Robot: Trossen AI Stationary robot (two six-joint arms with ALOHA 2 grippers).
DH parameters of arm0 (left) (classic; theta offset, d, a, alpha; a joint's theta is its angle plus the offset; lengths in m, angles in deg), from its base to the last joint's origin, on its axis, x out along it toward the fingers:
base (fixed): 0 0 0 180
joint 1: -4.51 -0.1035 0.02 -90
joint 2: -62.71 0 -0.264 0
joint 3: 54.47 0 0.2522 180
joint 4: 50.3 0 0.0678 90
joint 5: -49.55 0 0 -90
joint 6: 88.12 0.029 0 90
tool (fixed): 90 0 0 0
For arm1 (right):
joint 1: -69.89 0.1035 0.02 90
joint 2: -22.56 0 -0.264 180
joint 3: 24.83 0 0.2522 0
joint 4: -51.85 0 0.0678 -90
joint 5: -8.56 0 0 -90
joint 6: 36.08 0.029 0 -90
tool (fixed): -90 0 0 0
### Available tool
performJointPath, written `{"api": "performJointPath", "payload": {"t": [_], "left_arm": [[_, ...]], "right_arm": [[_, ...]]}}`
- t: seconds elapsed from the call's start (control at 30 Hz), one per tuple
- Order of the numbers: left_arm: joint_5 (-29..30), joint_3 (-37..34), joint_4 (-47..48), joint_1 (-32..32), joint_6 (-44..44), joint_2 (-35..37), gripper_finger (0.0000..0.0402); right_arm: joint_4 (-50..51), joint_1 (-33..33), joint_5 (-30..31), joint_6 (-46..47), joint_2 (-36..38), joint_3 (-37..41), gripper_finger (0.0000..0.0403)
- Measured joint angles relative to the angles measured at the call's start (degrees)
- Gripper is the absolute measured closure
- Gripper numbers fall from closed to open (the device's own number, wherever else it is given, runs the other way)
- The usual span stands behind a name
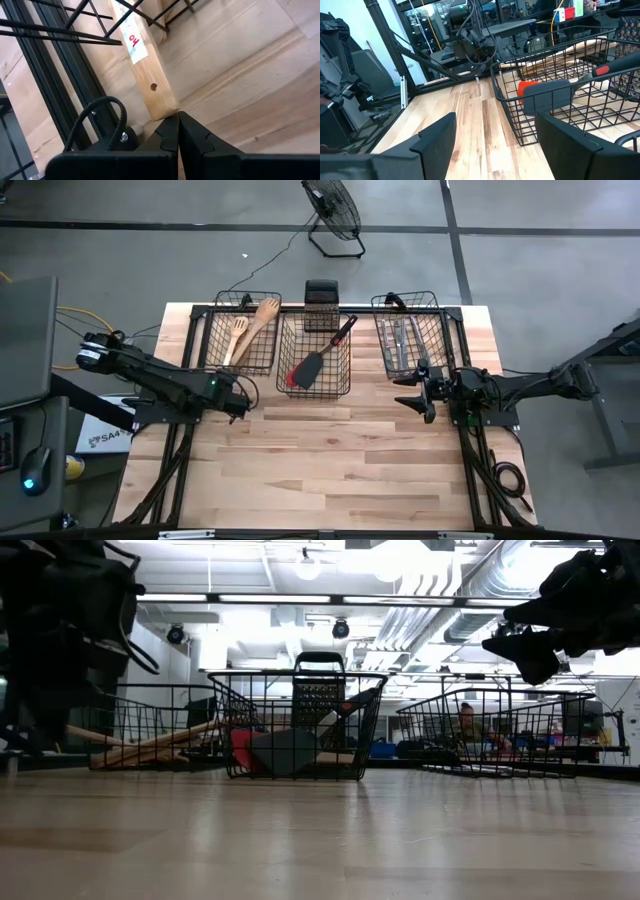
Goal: Pick & Place Kitchen Items
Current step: Put the light brown wooden slotted serving spoon into the left wire basket
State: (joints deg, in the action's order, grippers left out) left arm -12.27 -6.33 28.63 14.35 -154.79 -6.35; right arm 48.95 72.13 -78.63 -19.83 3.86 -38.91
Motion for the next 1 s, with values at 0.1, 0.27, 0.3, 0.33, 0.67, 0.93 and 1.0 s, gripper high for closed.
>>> {"api": "performJointPath", "payload": {"t": [0.1, 0.27, 0.3, 0.33, 0.67, 0.93, 1.0], "left_arm": [[-0.54, -0.01, -0.04, 0.0, 0.0, 0.0, 0.0401], [-0.79, -0.01, 0.62, -0.01, -0.29, 0.0, 0.0401], [-0.44, -0.01, 0.67, -0.01, -0.4, 0.0, 0.0401], [-0.09, 0.01, 0.71, -0.01, -0.5, 0.0, 0.0402], [-0.21, 0.09, 0.32, 0.13, -2.12, 0.0, 0.0401], [3.24, 3.42, 6.8, 4.76, -6.07, 1.78, 0.0401], [5.03, 4.92, 8.2, 6.06, -6.25, 3.33, 0.0402]], "right_arm": [[0.01, 0.0, 0.0, 0.0, 0.02, 0.0, 0.014], [-0.01, 0.0, 0.02, 0.0, 0.02, 0.0, 0.014], [0.01, -0.01, 0.01, 0.01, 0.02, 0.0, 0.014], [0.0, -0.02, 0.01, 0.0, 0.0, 0.0, 0.014], [0.01, -0.02, 0.01, 0.0, 0.02, 0.0, 0.014], [0.01, -0.02, 0.01, 0.0, 0.0, 0.0, 0.014], [0.01, -0.02, 0.02, 0.02, 0.02, 0.0, 0.014]]}}
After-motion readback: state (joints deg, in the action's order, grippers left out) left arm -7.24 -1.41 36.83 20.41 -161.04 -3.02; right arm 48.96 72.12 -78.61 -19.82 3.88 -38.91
